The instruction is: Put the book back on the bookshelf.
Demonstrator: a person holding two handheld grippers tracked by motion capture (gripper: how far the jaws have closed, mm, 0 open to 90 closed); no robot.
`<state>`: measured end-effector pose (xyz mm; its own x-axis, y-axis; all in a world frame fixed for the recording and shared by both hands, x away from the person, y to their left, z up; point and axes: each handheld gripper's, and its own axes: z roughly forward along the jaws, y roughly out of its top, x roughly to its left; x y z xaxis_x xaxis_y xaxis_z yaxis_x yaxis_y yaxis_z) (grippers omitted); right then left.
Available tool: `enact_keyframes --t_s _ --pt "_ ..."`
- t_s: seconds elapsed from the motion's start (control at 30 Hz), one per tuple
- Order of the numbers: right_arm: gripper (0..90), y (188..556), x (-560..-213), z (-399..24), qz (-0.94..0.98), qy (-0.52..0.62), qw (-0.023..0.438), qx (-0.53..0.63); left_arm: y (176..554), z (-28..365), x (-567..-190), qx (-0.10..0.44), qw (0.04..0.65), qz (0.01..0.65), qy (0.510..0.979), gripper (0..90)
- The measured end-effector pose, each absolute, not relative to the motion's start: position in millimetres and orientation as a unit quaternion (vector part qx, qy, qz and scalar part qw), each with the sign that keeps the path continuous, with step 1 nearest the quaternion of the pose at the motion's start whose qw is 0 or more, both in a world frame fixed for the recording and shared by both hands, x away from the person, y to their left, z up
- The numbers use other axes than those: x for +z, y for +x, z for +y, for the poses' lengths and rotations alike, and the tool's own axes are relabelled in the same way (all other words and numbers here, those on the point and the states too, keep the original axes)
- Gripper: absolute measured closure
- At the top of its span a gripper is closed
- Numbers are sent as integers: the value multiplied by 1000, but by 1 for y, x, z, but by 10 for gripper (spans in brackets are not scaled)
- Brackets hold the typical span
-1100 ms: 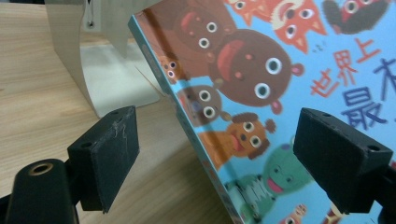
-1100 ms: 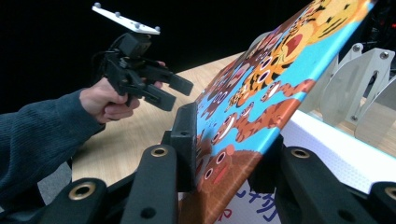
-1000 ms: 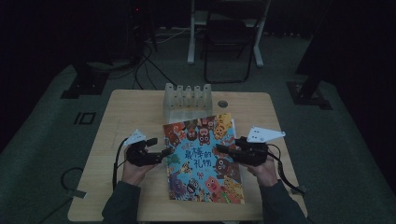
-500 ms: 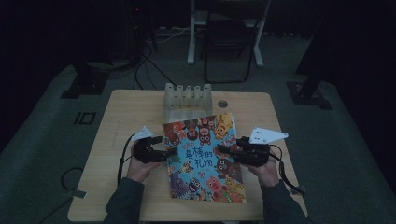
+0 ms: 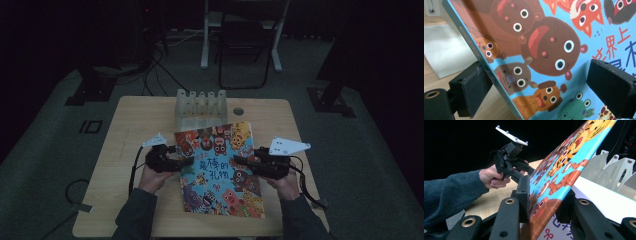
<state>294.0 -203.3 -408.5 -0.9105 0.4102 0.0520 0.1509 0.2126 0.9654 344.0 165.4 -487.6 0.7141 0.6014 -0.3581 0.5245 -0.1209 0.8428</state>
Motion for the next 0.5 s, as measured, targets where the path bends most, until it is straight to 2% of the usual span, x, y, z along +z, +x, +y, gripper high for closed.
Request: enact_keyframes --t_s 0.33,0.5 --pt "699 293 -409 -208 778 181 120 590 339 165 -486 54 551 376 744 119" --pt "715 295 -410 -213 784 186 118 580 336 162 -482 71 535 367 758 138"
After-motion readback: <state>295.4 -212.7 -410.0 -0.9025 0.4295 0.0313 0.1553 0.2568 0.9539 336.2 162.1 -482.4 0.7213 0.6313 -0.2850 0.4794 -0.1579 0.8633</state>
